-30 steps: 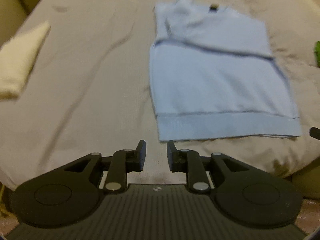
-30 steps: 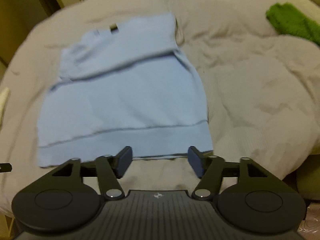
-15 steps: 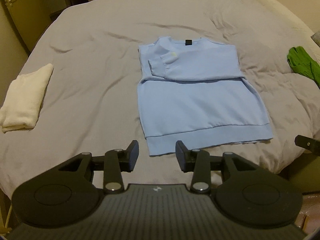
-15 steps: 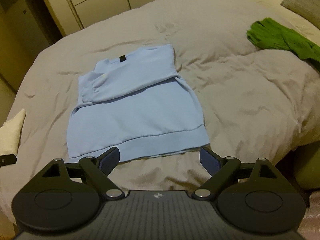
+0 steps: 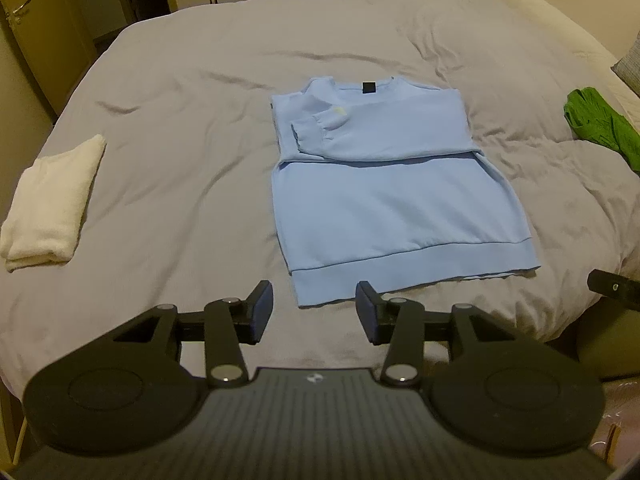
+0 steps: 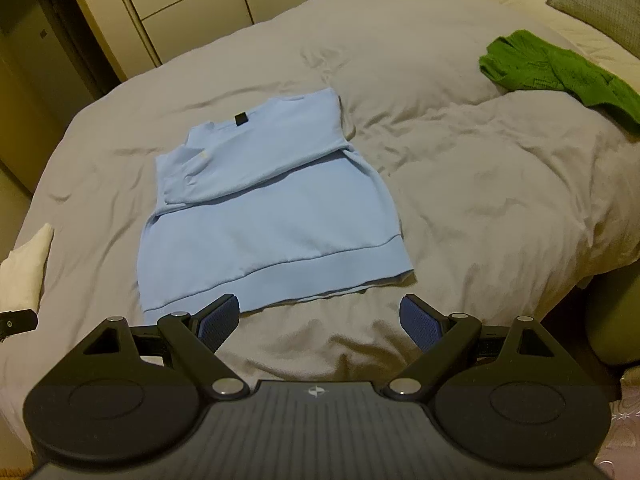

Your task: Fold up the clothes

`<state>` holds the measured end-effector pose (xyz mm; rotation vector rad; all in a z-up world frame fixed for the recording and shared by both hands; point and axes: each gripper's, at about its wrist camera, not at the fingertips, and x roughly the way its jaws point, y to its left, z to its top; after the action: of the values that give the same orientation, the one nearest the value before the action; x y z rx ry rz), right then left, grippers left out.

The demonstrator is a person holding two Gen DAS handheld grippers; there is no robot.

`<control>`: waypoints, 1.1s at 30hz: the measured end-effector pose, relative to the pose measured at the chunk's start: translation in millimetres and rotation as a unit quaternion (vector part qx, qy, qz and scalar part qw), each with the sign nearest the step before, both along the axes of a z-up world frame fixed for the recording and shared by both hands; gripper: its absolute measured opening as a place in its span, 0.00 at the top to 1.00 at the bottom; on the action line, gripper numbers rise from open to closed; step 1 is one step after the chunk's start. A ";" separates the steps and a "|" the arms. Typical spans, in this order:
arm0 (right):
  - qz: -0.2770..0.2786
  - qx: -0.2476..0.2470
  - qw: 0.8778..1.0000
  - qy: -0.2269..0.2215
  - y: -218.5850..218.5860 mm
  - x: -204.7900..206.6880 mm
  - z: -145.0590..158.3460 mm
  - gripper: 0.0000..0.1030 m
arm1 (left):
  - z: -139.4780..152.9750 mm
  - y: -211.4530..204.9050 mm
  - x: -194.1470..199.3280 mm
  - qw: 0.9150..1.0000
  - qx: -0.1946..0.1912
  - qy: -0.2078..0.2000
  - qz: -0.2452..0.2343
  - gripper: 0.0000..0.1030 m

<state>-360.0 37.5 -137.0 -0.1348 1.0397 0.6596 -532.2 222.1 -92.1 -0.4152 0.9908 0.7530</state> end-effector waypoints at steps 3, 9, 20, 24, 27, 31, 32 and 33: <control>0.002 -0.001 1.000 0.001 2.7 -1.4 -0.8 0.13 | -3.2 3.6 -6.1 1.000 -0.004 -0.004 0.005 0.59; -0.002 -0.012 1.000 0.013 0.1 5.8 -14.8 0.13 | -27.6 19.6 -25.4 0.998 -0.044 -0.024 0.025 0.59; -0.016 -0.031 0.997 0.069 -12.0 39.9 -72.2 0.13 | -100.5 46.8 -27.4 0.990 -0.116 -0.013 0.074 0.59; -0.015 -0.030 0.996 0.085 -27.1 63.7 -78.7 0.13 | -114.0 45.7 2.4 0.988 -0.136 -0.007 0.072 0.59; -0.012 -0.016 0.995 0.101 -41.8 92.8 -78.4 0.14 | -119.5 40.9 28.1 0.986 -0.147 -0.006 0.073 0.53; 0.022 -0.002 0.990 0.137 -48.1 143.1 -84.4 0.15 | -126.7 33.1 51.0 0.981 -0.156 0.003 0.118 0.52; 0.036 -0.001 0.989 0.144 -46.4 155.5 -87.0 0.15 | -127.5 31.6 55.3 0.978 -0.161 -0.001 0.132 0.52; 0.055 0.001 0.987 0.153 -43.2 168.2 -90.4 0.16 | -127.5 30.0 58.6 0.976 -0.161 -0.003 0.147 0.52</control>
<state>-191.9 -5.8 -227.4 -0.0906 1.3331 0.7991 -473.6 252.2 -219.6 -0.8597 1.0626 0.8558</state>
